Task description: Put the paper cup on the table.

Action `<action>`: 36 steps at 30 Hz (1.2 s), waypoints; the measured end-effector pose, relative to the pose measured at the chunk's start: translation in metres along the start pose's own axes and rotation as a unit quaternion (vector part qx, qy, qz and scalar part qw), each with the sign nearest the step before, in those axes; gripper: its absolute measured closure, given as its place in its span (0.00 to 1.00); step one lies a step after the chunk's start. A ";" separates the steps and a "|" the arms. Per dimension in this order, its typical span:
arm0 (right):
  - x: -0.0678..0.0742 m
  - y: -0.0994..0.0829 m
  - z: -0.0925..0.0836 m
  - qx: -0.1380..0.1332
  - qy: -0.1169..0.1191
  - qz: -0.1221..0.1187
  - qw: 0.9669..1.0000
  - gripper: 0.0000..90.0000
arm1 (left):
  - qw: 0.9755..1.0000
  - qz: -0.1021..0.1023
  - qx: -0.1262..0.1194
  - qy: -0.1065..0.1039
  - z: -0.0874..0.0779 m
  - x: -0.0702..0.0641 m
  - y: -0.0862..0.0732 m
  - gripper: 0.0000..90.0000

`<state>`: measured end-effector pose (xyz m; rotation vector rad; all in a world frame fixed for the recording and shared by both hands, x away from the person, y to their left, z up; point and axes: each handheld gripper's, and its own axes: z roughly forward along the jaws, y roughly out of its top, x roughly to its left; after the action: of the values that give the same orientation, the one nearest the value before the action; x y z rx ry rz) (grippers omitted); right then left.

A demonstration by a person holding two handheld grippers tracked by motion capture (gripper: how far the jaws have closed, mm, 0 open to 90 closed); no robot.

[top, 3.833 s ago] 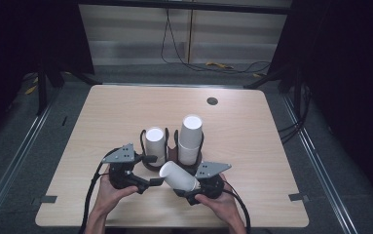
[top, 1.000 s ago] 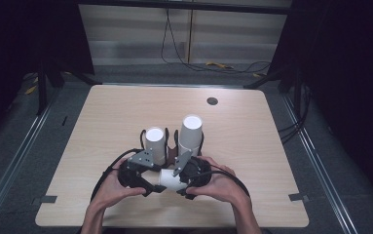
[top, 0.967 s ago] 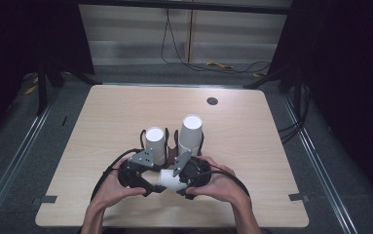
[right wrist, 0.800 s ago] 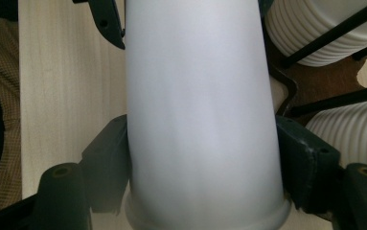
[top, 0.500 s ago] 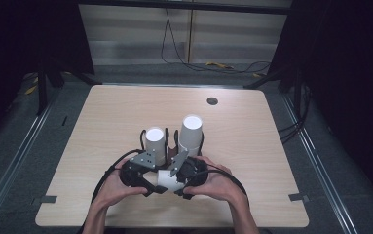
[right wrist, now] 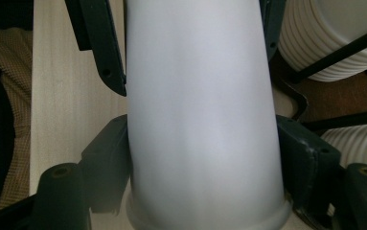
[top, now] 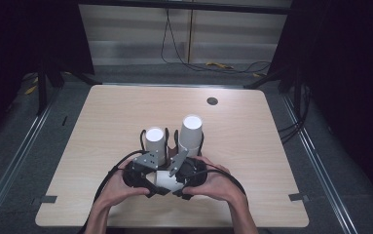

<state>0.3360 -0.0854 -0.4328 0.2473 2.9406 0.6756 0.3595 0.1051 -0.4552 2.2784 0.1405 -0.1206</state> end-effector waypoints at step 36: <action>-0.004 -0.048 -0.010 -0.135 -0.028 0.106 0.985 0.15 | 0.994 -0.036 -0.096 0.038 -0.013 -0.005 -0.011 0.37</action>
<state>0.3318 -0.1323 -0.4448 0.5452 2.7501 1.0650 0.3537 0.1212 -0.4543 2.0867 0.2642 -0.0551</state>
